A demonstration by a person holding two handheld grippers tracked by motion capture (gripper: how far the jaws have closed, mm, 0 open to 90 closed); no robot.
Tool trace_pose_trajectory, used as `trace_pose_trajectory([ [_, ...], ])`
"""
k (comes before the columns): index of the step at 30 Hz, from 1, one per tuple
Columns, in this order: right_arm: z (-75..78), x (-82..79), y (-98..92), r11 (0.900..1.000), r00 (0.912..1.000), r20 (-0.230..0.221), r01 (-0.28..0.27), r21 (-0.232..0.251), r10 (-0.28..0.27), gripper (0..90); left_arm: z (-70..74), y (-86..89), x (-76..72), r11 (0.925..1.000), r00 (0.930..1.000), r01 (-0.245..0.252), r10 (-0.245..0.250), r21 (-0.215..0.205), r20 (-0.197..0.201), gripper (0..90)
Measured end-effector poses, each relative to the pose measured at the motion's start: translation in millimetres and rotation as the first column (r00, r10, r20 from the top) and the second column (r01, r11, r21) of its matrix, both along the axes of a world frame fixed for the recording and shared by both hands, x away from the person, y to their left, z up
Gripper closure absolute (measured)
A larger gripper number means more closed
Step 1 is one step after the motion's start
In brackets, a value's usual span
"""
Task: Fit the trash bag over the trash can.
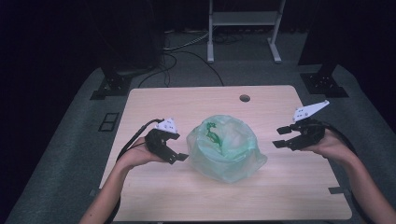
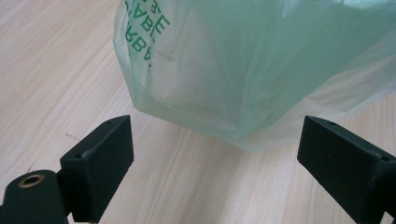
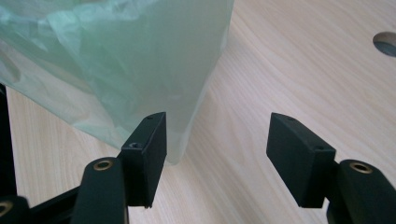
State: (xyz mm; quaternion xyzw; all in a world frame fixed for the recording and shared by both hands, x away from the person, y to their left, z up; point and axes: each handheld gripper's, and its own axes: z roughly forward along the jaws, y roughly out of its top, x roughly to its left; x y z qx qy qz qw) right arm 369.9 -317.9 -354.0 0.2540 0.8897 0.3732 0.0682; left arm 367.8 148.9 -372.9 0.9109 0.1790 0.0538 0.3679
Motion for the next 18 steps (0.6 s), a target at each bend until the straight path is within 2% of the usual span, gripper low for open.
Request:
trace_pose_trajectory([
  [8, -15.3, -6.9, -7.6, 1.0, 0.9999, -0.014, 0.011, 0.015, -0.011, 37.4, -5.9, 4.9, -2.6, 0.9999, 0.9999, -0.009, 0.009, 0.005, -0.009, 9.3],
  [13, -23.2, -9.8, -10.9, 0.999, 0.9995, -0.025, 0.018, 0.031, -0.017, 37.4, -9.0, 7.0, -4.6, 0.9998, 1.0, -0.003, 0.003, 0.022, -0.006, 9.3],
  [18, -30.6, -14.2, -13.2, 0.999, 0.9994, -0.027, 0.022, 0.031, -0.021, 37.4, -12.3, 9.3, -7.6, 0.9998, 1.0, -0.006, 0.006, 0.017, -0.008, 9.3],
])
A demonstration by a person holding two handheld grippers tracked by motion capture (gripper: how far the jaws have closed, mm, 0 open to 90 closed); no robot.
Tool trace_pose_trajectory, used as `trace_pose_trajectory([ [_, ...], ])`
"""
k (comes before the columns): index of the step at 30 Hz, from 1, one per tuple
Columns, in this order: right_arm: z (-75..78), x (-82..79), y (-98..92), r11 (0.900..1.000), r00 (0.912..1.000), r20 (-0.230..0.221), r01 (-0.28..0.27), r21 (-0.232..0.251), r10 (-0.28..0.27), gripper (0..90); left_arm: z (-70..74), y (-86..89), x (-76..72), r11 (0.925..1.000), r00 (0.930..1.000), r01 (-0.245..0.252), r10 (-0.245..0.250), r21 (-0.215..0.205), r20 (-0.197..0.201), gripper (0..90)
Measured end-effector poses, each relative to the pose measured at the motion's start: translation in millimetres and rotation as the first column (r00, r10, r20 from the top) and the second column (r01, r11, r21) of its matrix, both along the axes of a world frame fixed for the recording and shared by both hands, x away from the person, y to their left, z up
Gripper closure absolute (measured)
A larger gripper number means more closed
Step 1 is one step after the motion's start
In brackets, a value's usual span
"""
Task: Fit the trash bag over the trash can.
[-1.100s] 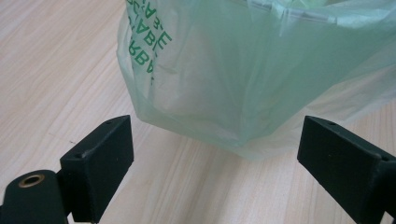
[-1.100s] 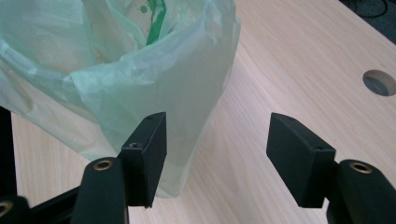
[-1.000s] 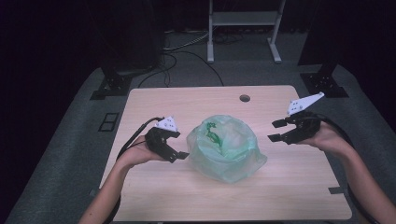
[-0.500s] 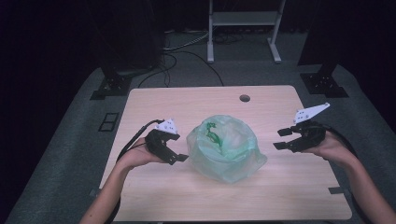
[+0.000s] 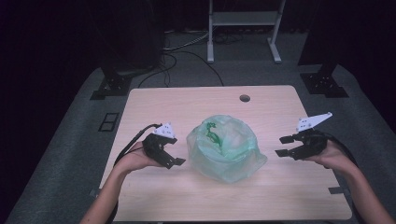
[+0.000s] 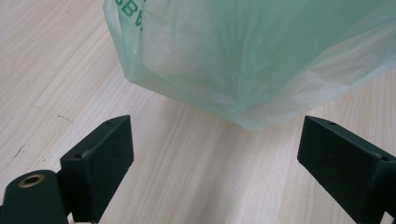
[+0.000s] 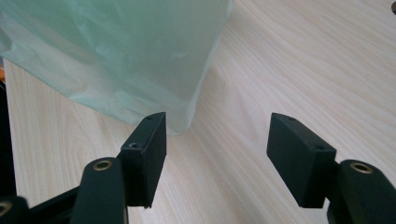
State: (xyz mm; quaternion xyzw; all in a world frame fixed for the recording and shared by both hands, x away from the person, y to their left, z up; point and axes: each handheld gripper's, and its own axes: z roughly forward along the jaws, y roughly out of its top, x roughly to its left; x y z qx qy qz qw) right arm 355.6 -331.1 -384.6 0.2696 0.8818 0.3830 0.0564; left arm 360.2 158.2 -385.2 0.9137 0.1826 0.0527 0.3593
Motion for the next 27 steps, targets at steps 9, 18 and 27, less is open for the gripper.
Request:
trace_pose_trajectory([
  [9, -12.2, -10.8, -5.2, 1.0, 1.0, -0.003, 0.008, 0.015, -0.008, 37.4, -4.5, 3.4, -5.9, 1.0, 1.0, -0.006, 0.006, -0.001, 0.003, 9.3],
  [18, -27.6, -20.3, -9.0, 1.0, 0.9998, -0.015, 0.017, 0.019, -0.016, 37.4, -11.7, 8.6, -12.4, 1.0, 1.0, -0.009, 0.009, 0.0, -0.002, 9.3],
  [27, -39.7, -35.4, -14.9, 0.999, 0.9995, -0.022, 0.022, 0.027, -0.022, 37.1, -20.9, 10.3, -20.9, 1.0, 0.9999, -0.004, 0.003, -0.008, -0.016, 9.3],
])
